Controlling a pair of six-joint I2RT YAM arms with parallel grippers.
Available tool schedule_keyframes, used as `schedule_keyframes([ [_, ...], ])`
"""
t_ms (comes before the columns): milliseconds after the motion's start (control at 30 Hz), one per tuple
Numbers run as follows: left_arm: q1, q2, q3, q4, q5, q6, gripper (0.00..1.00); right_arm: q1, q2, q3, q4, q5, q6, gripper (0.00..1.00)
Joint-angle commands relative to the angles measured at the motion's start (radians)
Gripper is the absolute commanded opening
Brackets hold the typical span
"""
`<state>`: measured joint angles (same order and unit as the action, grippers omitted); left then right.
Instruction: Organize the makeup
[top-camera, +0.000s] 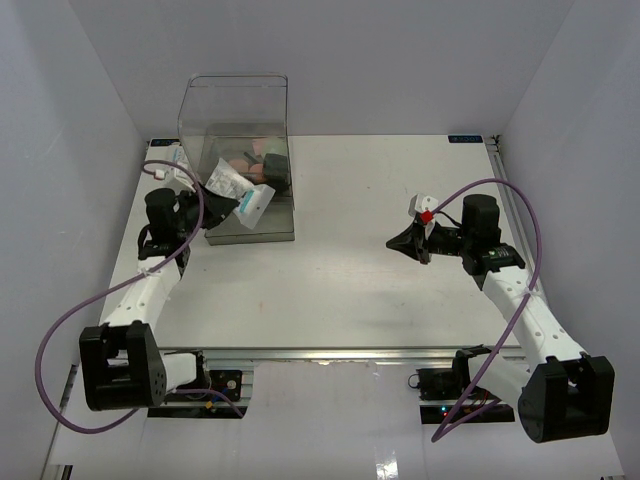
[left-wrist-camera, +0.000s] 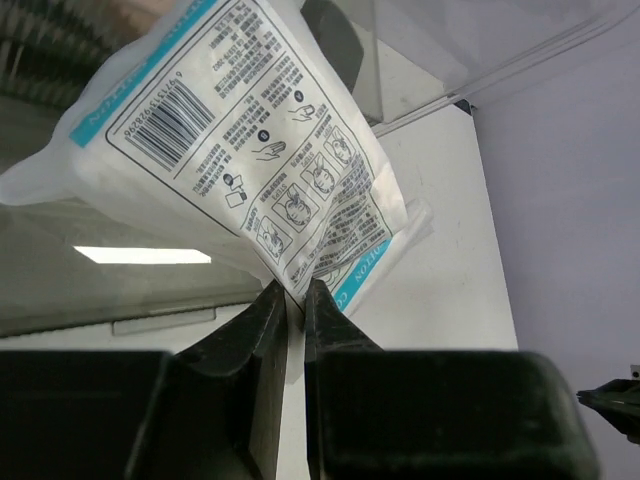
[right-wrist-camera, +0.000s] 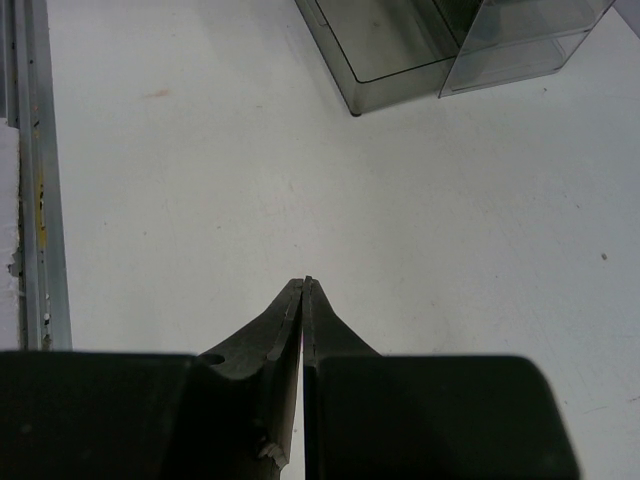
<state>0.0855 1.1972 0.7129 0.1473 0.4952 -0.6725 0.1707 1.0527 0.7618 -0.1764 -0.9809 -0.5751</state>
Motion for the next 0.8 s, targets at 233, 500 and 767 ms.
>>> schedule_keyframes([
  [233, -0.179, 0.165, 0.16, 0.02, -0.204, 0.392, 0.07, -0.005, 0.011, -0.007, 0.017, -0.019, 0.002, 0.08],
  [500, -0.269, 0.272, 0.185, 0.057, -0.303, 0.505, 0.07, -0.005, 0.024, -0.007, 0.017, -0.011, 0.0, 0.08],
  [767, -0.308, 0.352, 0.207, 0.034, -0.351, 0.614, 0.07, -0.004, 0.038, -0.007, 0.017, -0.01, -0.003, 0.08],
])
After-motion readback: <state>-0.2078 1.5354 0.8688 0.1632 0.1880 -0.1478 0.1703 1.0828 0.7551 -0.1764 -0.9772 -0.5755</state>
